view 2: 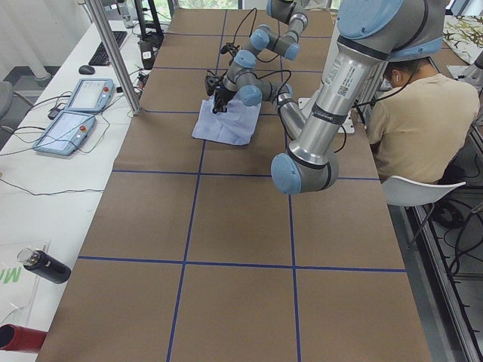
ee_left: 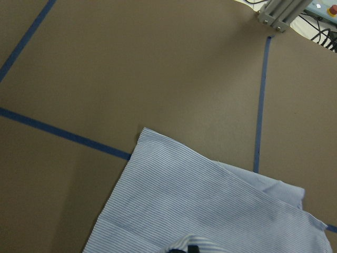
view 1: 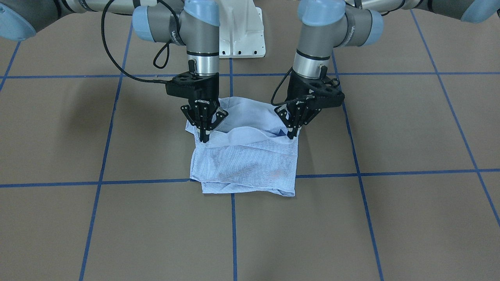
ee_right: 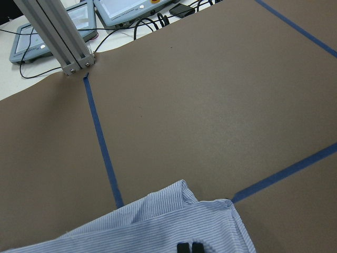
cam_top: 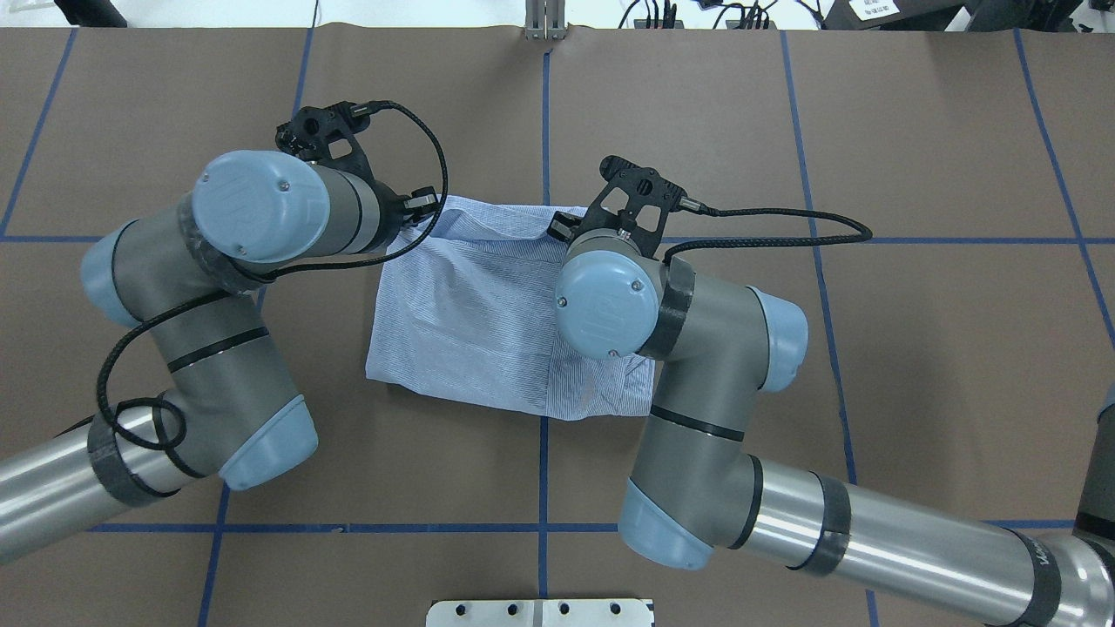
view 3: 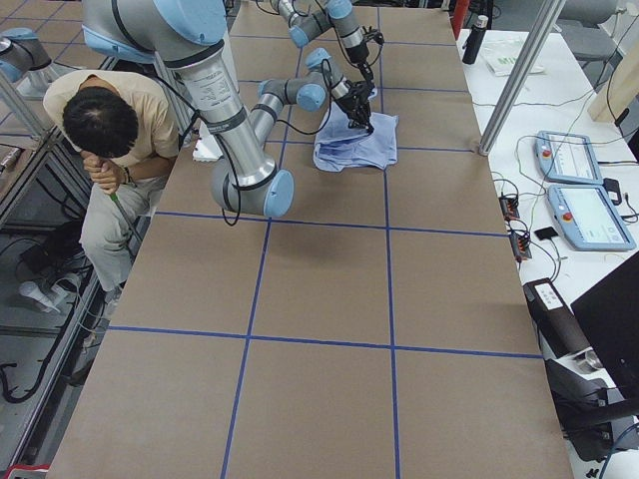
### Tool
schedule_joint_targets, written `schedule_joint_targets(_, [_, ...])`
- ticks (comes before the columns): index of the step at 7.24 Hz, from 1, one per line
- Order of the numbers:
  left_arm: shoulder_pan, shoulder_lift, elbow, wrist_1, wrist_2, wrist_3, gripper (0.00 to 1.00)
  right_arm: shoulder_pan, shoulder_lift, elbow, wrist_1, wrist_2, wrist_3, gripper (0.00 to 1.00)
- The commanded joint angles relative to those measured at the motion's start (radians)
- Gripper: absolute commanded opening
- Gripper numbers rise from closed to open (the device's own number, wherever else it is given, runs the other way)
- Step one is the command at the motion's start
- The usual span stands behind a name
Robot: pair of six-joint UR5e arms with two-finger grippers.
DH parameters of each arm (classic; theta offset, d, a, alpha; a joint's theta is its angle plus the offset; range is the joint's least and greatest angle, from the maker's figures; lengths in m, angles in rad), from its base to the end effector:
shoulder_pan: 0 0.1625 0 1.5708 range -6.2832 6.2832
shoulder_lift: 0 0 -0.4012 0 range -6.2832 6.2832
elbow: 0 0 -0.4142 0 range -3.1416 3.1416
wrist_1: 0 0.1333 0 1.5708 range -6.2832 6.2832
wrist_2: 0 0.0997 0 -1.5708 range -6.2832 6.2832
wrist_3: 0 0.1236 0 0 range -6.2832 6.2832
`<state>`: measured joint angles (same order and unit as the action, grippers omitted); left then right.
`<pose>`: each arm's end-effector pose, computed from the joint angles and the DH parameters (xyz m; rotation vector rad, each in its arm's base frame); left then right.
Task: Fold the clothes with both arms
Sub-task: 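Fold the bundle over onto itself with both grippers and release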
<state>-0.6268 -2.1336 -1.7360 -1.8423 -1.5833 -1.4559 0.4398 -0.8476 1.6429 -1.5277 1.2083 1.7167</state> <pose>0.4744 -0.5062 0.2092 0.3551 0.9450 -0.4620 -0.5653 -0.4617 0.1706 0.4684 -0.7865 0.6970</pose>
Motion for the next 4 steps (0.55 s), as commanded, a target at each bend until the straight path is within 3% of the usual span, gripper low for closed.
schedule_joint_targets(1, [-0.030, -0.099, 0.221, -0.116, 0.000, 0.083, 0.00, 0.023, 0.027, -0.112, 0.079, 0.016, -0.040, 0.00])
schedule_joint_targets(3, [-0.056, -0.141, 0.344, -0.185, 0.000, 0.159, 0.00, 0.056, 0.027, -0.130, 0.092, 0.075, -0.083, 0.00])
schedule_joint_targets(4, [-0.065, -0.149, 0.418, -0.249, 0.000, 0.181, 0.51, 0.080, 0.028, -0.158, 0.107, 0.120, -0.094, 0.44])
